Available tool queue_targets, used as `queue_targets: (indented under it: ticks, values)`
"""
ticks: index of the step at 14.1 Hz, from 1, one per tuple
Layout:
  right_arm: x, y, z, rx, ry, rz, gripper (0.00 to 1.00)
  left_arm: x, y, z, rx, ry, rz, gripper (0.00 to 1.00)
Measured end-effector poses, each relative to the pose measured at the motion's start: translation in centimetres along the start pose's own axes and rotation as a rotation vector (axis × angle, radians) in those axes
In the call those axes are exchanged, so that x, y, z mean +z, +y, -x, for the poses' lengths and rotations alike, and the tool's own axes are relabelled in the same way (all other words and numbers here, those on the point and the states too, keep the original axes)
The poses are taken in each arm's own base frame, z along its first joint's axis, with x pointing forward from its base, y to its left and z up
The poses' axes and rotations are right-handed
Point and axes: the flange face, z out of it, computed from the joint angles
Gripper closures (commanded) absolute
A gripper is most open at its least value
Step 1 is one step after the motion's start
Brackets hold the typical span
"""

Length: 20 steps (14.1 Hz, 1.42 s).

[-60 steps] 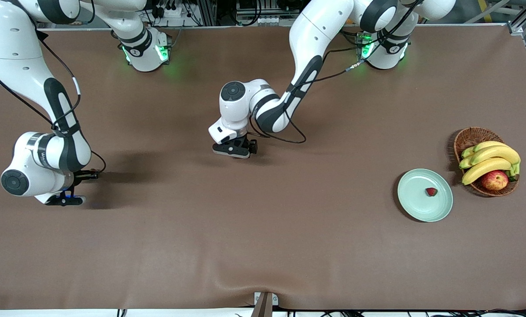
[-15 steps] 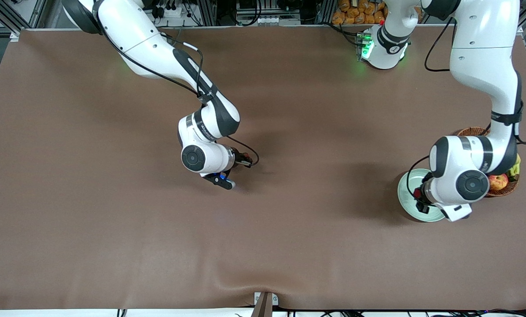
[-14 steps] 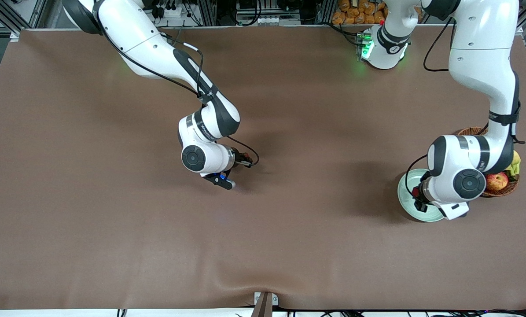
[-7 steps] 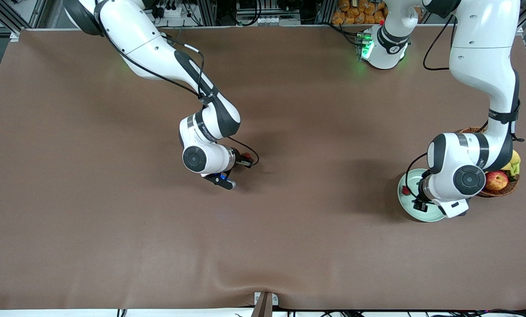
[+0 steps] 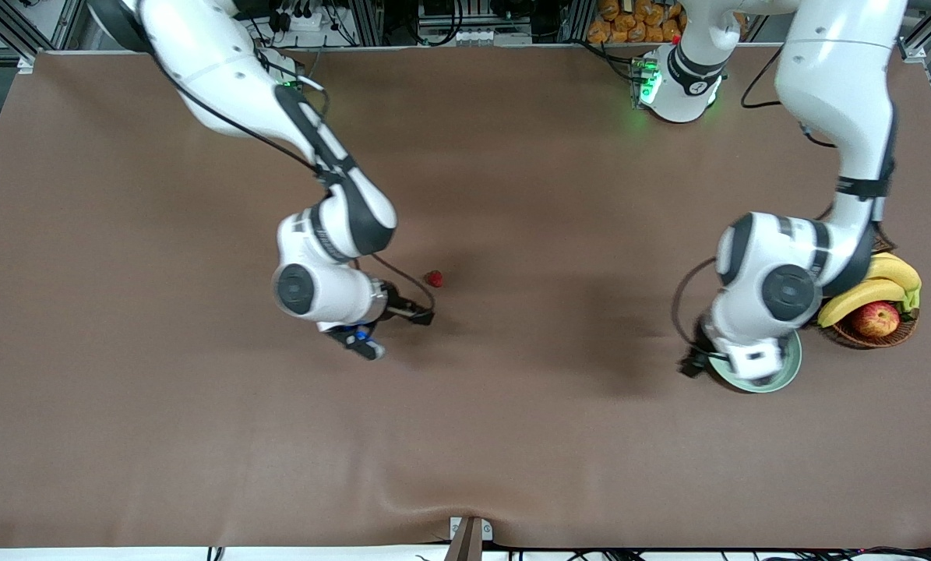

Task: Collect all strawberries into plate
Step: 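Grasp the third strawberry with the left gripper while the right arm returns to rest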

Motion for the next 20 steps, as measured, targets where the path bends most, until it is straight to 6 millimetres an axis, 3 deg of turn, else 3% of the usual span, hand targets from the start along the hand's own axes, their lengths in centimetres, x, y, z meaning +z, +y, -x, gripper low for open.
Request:
queue_targets:
  ticks: [4, 8, 12, 14, 16, 20]
  values:
    - [-11.8, 4.4, -2.4, -0.089, 0.086, 0.126, 0.0, -1.7, 4.7, 13.3, 0.093, -0.016, 0.043, 0.0]
    - [-22.8, 8.6, -0.9, -0.15, 0.126, 0.19, 0.0, -1.4, 8.5, 28.5, 0.233, -0.026, 0.086, 0.0]
    - [-33.2, 13.7, 1.4, -0.191, 0.116, 0.188, 0.0, 1.3, 10.3, 38.7, 0.361, -0.045, 0.16, 0.0]
    - [-37.1, 15.9, 2.2, -0.242, 0.128, 0.178, 0.0, 3.0, 10.1, 42.7, 0.411, -0.054, 0.193, 0.0]
    - [-40.2, 18.2, 2.3, -0.308, 0.158, 0.165, 0.0, 4.3, 9.9, 44.9, 0.44, -0.058, 0.216, 0.0]
    - [-43.1, 22.8, 1.5, -0.433, 0.164, 0.221, 0.0, 5.4, 10.0, 44.7, 0.537, -0.042, 0.214, 0.0]
